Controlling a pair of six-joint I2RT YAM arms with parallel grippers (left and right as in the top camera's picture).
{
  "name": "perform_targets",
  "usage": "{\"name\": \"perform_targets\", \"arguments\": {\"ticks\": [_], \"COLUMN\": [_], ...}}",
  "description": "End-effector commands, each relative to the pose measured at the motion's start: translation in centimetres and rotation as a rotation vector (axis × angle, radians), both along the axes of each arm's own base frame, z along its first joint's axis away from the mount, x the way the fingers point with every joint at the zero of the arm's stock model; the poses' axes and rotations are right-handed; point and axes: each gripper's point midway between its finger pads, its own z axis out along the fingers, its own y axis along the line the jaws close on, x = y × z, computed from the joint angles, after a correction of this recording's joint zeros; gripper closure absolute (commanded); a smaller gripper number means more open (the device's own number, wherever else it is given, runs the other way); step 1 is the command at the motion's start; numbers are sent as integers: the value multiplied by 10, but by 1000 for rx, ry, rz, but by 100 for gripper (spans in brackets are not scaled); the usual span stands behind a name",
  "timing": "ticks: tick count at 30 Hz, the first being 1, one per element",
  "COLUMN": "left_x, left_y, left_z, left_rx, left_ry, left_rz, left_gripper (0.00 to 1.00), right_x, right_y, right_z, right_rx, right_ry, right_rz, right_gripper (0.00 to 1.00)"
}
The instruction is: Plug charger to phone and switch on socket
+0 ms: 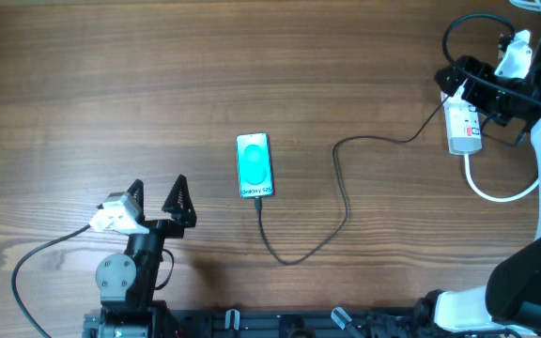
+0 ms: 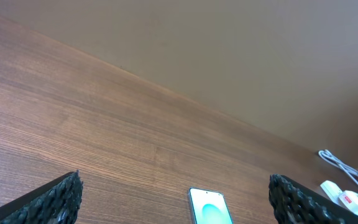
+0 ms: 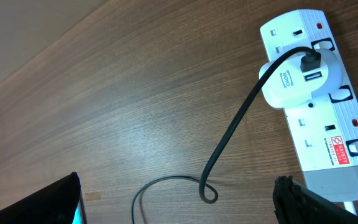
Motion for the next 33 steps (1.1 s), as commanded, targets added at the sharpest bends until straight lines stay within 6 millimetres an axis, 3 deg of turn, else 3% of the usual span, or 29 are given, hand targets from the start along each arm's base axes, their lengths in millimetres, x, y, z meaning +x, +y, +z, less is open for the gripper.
{"name": "perform_targets", "arguments": {"ticks": [1,21,24,31,33], "left_x": [0,0,0,0,0], "left_y": [3,3,3,3,3], "left_z": [-2,-2,-2,-2,-2], "left_rx": [6,6,6,6,6], "left_ry": [2,2,2,2,2], "left_rz": [16,16,16,16,16], "left_gripper": [0,0,0,0,0], "right_x": [1,2,-2,-32,-38], "right_y": [3,3,4,14,19], "right_z": [-1,-3,15,103,116], "right_rx": [4,5,-10,-84,-95], "right_ry": [-5,0,-45,-268,-304], "right_rz": [23,23,23,24,34], "right_gripper": [0,0,0,0,0]}}
